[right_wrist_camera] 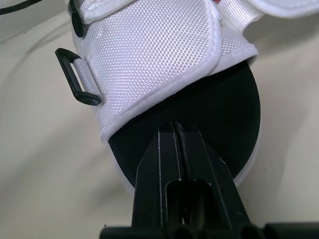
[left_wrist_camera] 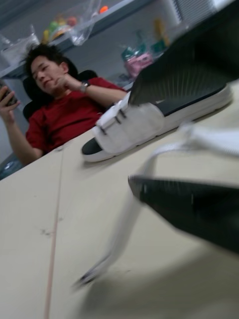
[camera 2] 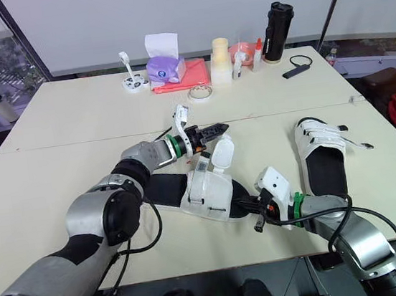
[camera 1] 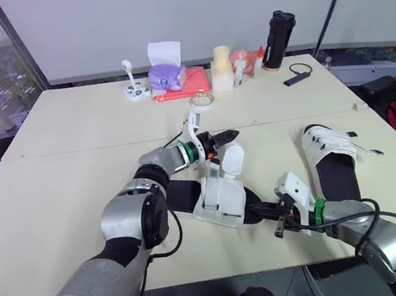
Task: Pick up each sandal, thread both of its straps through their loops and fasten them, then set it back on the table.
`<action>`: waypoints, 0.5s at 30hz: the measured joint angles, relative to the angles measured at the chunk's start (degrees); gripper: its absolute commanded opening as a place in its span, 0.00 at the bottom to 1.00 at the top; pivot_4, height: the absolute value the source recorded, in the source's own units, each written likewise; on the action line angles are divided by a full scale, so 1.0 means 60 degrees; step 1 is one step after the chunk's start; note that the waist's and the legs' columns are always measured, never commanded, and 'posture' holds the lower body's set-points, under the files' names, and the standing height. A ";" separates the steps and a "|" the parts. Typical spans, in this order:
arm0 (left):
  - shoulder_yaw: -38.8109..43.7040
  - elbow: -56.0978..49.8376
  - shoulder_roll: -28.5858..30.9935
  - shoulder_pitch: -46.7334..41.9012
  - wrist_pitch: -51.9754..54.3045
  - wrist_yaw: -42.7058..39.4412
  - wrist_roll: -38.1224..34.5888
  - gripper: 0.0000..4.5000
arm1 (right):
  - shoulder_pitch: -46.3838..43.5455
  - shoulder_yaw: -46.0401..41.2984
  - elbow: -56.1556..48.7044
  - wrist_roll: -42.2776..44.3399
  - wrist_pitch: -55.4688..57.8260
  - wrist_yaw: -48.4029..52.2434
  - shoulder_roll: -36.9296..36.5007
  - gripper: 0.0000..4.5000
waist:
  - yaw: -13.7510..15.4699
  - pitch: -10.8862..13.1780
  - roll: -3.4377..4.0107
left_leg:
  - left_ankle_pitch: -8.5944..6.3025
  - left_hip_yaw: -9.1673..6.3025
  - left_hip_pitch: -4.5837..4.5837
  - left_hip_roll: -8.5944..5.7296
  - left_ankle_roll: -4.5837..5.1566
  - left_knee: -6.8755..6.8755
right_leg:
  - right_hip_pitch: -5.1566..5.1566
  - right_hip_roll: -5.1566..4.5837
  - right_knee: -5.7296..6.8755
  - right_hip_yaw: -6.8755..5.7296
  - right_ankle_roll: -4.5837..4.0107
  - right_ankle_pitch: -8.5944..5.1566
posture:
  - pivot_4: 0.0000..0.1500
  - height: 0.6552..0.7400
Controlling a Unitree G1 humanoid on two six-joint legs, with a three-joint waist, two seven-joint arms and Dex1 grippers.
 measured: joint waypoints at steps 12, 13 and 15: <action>-0.1307 0.0029 0.0201 -0.0011 -0.1075 -0.1255 0.1557 0.02 | 0.0089 0.0068 0.0037 -0.0185 -0.0247 -0.0182 0.0190 0.00 | -0.0027 0.0000 0.0001 | 0.0000 0.0004 0.0003 0.0000 -0.0001 0.0000 | 0.0001 0.0004 0.0002 0.0001 -0.0001 0.0001 | 1.00 1.00; -0.1398 0.0027 0.0274 -0.0037 -0.1195 -0.1484 0.1619 0.02 | 0.0087 0.0073 0.0059 -0.0201 -0.0282 -0.0193 0.0205 0.00 | -0.0026 -0.0001 0.0001 | 0.0000 0.0004 0.0003 0.0000 -0.0001 0.0000 | 0.0001 0.0004 0.0002 0.0001 -0.0001 0.0001 | 1.00 1.00; -0.1649 -0.0034 0.0491 -0.0142 -0.1460 -0.2236 0.1795 0.02 | 0.0078 0.0087 0.0121 -0.0277 -0.0389 -0.0213 0.0282 0.00 | -0.0027 0.0000 0.0001 | 0.0001 0.0004 0.0002 0.0000 -0.0001 0.0000 | 0.0001 0.0004 0.0003 0.0001 -0.0001 0.0001 | 1.00 1.00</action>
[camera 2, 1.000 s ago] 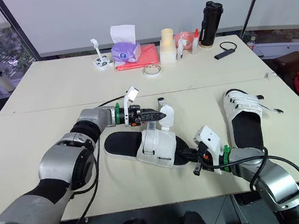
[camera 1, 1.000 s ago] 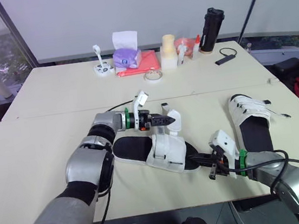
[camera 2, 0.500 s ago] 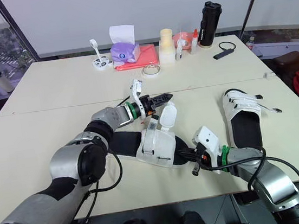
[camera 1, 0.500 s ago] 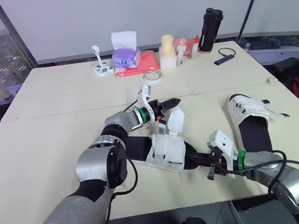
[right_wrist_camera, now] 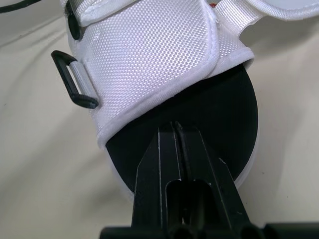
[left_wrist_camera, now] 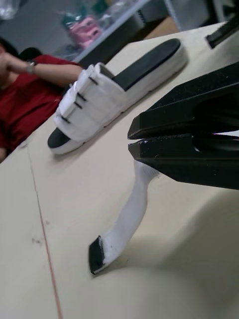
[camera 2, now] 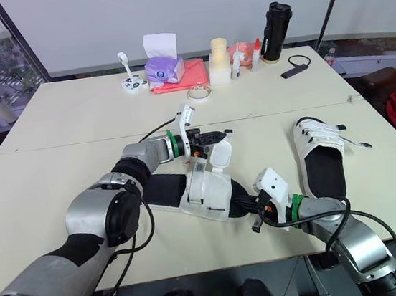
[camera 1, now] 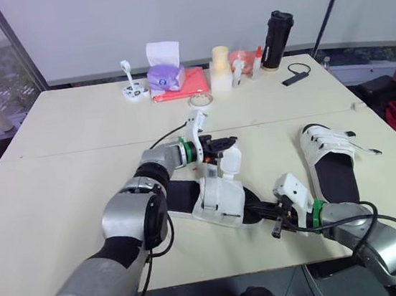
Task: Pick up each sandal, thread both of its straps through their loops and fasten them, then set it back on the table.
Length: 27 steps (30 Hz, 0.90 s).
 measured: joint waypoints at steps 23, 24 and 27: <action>0.0161 -0.0024 0.0801 -0.0373 0.2212 -0.0756 -0.0092 0.98 | -0.0367 0.0204 0.0540 -0.0164 -0.0423 -0.0033 0.0089 0.00 | 0.0024 -0.0003 0.0003 | 0.0000 -0.0002 0.0011 0.0000 0.0000 0.0001 | 0.0014 -0.0003 0.0002 -0.0001 0.0001 0.0000 | 1.00 1.00; 0.0060 -0.0023 0.0706 -0.0279 0.2212 -0.0801 0.0005 0.98 | -0.0359 0.0205 0.0533 -0.0164 -0.0423 -0.0055 0.0092 0.00 | 0.0023 -0.0003 0.0003 | 0.0000 -0.0001 0.0012 -0.0001 0.0001 0.0001 | 0.0016 -0.0003 0.0001 -0.0001 0.0001 0.0000 | 1.00 1.00; -0.0061 0.0190 0.0342 -0.0090 0.2306 -0.0618 0.0196 0.98 | -0.0265 0.0198 0.0434 -0.0166 -0.0430 -0.0164 0.0095 0.00 | 0.0042 -0.0003 0.0002 | 0.0000 -0.0002 0.0010 -0.0001 0.0001 0.0001 | 0.0014 -0.0003 0.0001 -0.0001 0.0001 0.0000 | 1.00 1.00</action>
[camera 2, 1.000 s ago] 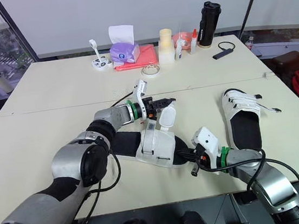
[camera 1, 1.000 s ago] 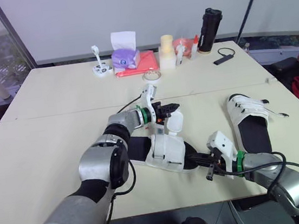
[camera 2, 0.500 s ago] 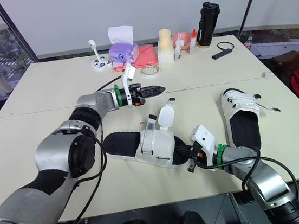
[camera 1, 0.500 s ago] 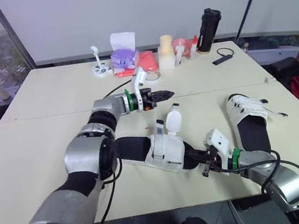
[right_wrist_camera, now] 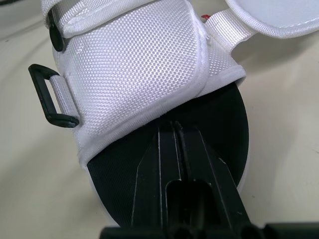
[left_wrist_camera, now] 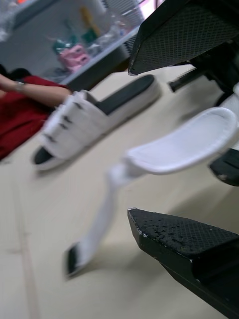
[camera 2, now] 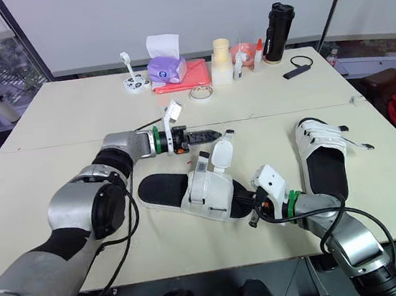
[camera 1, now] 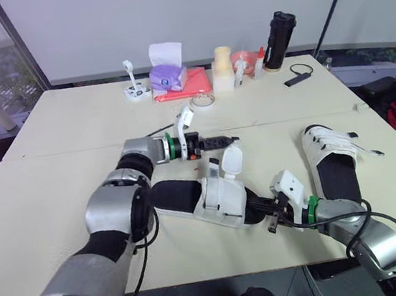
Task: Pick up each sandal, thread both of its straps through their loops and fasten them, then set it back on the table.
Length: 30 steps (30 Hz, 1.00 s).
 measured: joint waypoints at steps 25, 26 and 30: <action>0.0291 0.0028 -0.0903 -0.0030 -0.1037 0.1080 0.0356 0.02 | 0.0624 0.0091 -0.0655 -0.0203 0.0001 -0.0804 0.0214 0.00 | 0.0009 -0.0001 0.0000 | 0.0000 0.0001 0.0001 -0.0003 0.0000 0.0000 | 0.0002 -0.0002 -0.0002 0.0000 0.0001 -0.0001 | 1.00 1.00; 0.0183 0.0028 -0.0890 -0.0032 -0.1344 0.0952 0.0459 0.02 | 0.0624 0.0090 -0.0655 -0.0205 -0.0001 -0.0804 0.0214 0.00 | 0.0010 -0.0001 0.0000 | 0.0000 0.0001 0.0001 -0.0003 0.0000 0.0000 | 0.0002 -0.0002 -0.0002 0.0000 0.0001 -0.0001 | 1.00 1.00; -0.0712 -0.0098 -0.0706 -0.0033 -0.3854 -0.0024 0.1097 0.02 | 0.0649 0.0087 -0.0651 -0.0212 -0.0032 -0.0797 0.0212 0.00 | 0.0018 -0.0001 0.0000 | 0.0001 0.0003 0.0000 -0.0002 -0.0001 -0.0001 | -0.0001 -0.0003 -0.0003 0.0001 0.0000 0.0000 | 1.00 1.00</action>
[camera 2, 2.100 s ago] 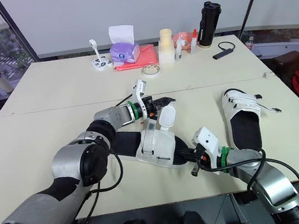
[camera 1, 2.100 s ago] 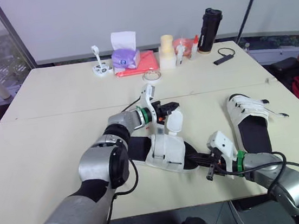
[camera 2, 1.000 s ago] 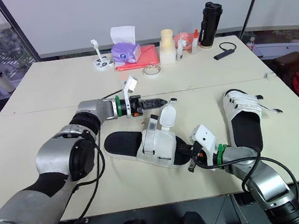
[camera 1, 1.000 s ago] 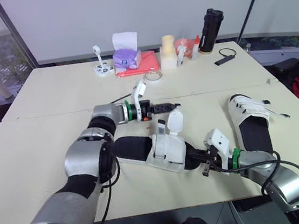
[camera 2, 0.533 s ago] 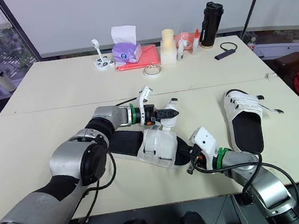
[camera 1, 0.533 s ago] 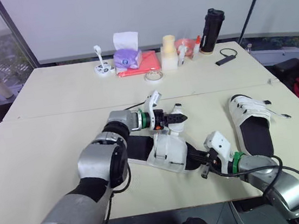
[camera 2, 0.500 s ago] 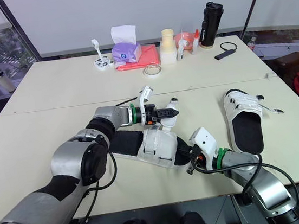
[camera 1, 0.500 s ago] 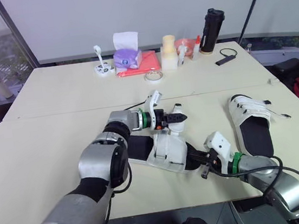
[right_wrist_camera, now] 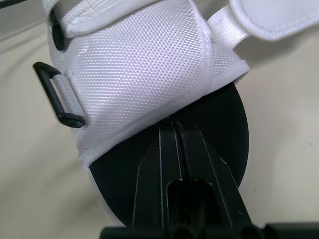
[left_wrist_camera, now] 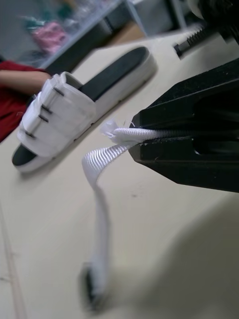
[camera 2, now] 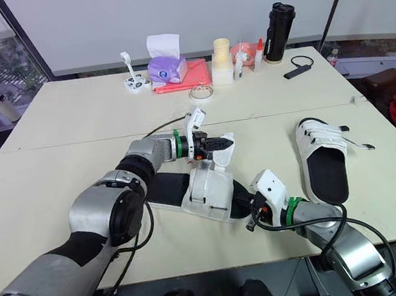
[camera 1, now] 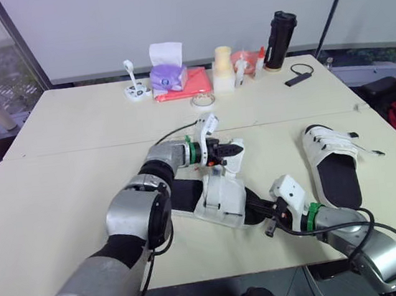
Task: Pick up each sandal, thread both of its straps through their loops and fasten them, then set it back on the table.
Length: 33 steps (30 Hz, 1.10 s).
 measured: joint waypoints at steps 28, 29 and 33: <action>-1.1491 -0.1359 0.3064 0.0818 -0.8926 2.1982 1.4962 0.08 | -0.0512 0.0079 0.0881 -0.0069 -0.0435 0.0716 -0.0031 0.00 | -0.0013 -0.0011 -0.0032 | -0.0014 0.0013 0.0130 -0.0008 0.0018 -0.0018 | 0.0122 -0.0007 -0.0005 0.0016 0.0043 -0.0026 | 1.00 1.00; -1.1465 -0.1188 0.3039 0.0813 -0.9180 2.1871 1.4753 0.15 | -0.0519 0.0079 0.0900 -0.0071 -0.0438 0.0719 -0.0031 0.00 | -0.0013 -0.0011 -0.0033 | -0.0014 0.0014 0.0130 -0.0008 0.0018 -0.0018 | 0.0121 -0.0008 -0.0005 0.0016 0.0043 -0.0026 | 1.00 1.00; -1.1059 -0.0607 0.3327 0.0771 -1.0574 2.0923 1.3700 0.56 | -0.0504 0.0028 0.0975 -0.0072 -0.0510 0.0733 -0.0033 0.00 | 0.0019 -0.0011 -0.0034 | -0.0014 0.0017 0.0129 -0.0007 0.0017 -0.0018 | 0.0125 -0.0011 -0.0009 0.0016 0.0042 -0.0027 | 1.00 1.00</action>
